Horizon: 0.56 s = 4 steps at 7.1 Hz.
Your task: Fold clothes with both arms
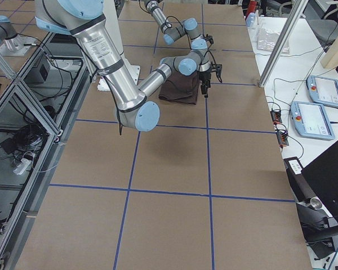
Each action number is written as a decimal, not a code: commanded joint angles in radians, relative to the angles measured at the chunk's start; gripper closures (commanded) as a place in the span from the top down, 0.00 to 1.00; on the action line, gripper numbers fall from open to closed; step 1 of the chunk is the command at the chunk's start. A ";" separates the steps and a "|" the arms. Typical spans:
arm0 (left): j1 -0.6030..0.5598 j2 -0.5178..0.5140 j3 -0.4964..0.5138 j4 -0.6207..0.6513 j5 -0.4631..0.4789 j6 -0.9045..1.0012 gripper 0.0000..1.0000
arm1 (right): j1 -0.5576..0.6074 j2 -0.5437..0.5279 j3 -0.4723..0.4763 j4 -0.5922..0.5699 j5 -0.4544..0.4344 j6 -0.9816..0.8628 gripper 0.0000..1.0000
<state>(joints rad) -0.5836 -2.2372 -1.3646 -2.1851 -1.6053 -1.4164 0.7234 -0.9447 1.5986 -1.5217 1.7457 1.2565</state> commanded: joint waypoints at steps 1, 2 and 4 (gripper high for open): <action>0.031 -0.004 0.001 -0.001 0.002 -0.036 0.71 | 0.001 0.000 0.000 -0.001 0.000 0.000 1.00; 0.036 -0.004 0.001 -0.001 0.004 -0.036 0.71 | 0.001 0.000 0.000 0.000 0.000 0.000 1.00; 0.053 0.004 0.004 0.005 0.008 -0.109 0.21 | -0.001 -0.005 0.000 0.000 0.001 0.000 1.00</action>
<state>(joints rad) -0.5418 -2.2385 -1.3621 -2.1832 -1.5999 -1.4756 0.7238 -0.9463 1.5984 -1.5219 1.7459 1.2563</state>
